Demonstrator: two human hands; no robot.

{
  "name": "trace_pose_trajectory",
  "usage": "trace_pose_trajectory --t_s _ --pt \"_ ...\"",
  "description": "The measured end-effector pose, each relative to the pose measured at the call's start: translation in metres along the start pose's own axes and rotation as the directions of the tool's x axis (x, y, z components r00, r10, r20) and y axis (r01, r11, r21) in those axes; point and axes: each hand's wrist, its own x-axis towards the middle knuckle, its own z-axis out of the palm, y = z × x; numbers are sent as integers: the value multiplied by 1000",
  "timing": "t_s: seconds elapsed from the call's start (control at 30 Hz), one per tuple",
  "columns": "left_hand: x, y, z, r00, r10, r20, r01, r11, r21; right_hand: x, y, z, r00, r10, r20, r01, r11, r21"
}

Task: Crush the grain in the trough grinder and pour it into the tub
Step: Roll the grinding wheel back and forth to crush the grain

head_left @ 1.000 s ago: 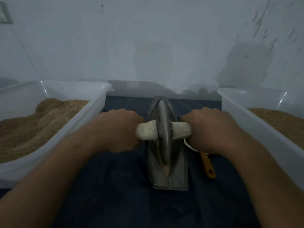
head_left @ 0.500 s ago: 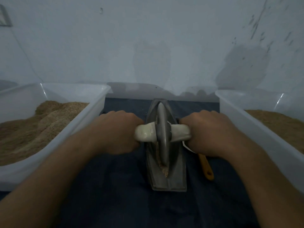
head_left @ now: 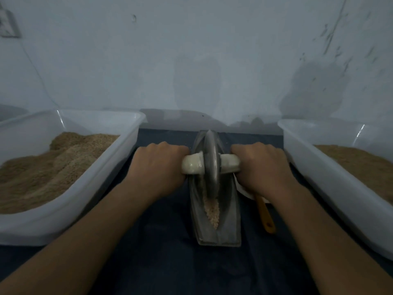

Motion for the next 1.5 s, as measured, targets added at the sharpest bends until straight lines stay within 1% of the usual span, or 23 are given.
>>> trace_pose_trajectory --t_s 0.07,0.13,0.17,0.23,0.33,0.4,0.5,0.57,0.6,0.7,0.77,0.83,0.9,0.97,1.03,1.1,1.17,1.2,1.23,1.3,1.4,1.43,1.5 --pt "-2 -7 -9 991 55 123 -46 996 -77 -6 4 -11 993 -44 113 40 999 37" --pt "-5 -13 -21 962 111 248 -76 986 -146 -12 6 -22 974 -66 216 55 997 56" --pt "-6 -14 -25 947 131 294 -83 982 -170 -15 6 -26 968 -68 241 54 997 63" --pt "-6 -13 -28 935 144 324 -83 977 -194 -15 3 -28 968 -67 240 53 996 66" --pt "-5 -9 -18 967 78 244 -41 987 -155 -8 -1 -20 988 -34 151 28 999 41" --pt "-2 -3 -8 993 8 115 1 997 -78 -1 -3 -10 995 10 96 -13 1000 27" --pt "1 6 3 998 -53 -41 55 998 30 4 -8 2 998 54 -30 -54 998 10" --pt "2 8 5 996 -48 -72 52 997 54 4 -9 3 997 51 -53 -52 999 -17" --pt "2 7 3 997 -41 -59 43 998 43 4 -7 1 998 48 -27 -49 999 -13" --pt "1 0 -9 994 22 103 -18 999 -37 -1 0 -16 985 -8 170 2 999 35" --pt "-4 -8 -21 965 83 250 -57 992 -110 -7 2 -29 958 -48 283 34 998 54" --pt "-7 -12 -32 923 125 364 -64 983 -174 -13 1 -37 944 -58 325 37 997 69" --pt "-7 -13 -33 910 125 395 -41 976 -213 -12 -1 -39 943 -59 327 37 997 71" --pt "-4 -11 -23 940 72 332 -12 984 -178 -6 -3 -32 962 -25 273 14 999 42" --pt "3 -6 -7 987 -3 161 17 996 -85 1 -7 -20 986 45 159 -45 999 -2" --pt "7 -1 6 998 -56 8 56 998 -18 5 -11 -8 997 76 27 -75 997 -37" --pt "11 1 11 997 -59 -39 59 998 -4 6 -12 -2 996 73 -46 -76 995 -68" --pt "12 0 9 999 -45 -29 45 999 0 6 -10 -1 997 68 -43 -71 995 -66" --pt "11 -2 6 1000 -25 1 25 1000 -5 5 -7 -4 998 54 -13 -55 997 -50" --pt "6 -7 -3 993 38 114 -33 998 -46 1 -2 -13 993 -3 117 2 1000 9" --pt "-5 -16 -28 926 148 347 -93 981 -169 -9 3 -32 949 -59 310 44 998 54" --pt "-7 -18 -34 899 175 401 -93 972 -217 -13 2 -37 940 -64 334 46 997 60" --pt "-8 -19 -38 879 197 433 -81 959 -272 -15 1 -41 940 -69 335 52 997 59"
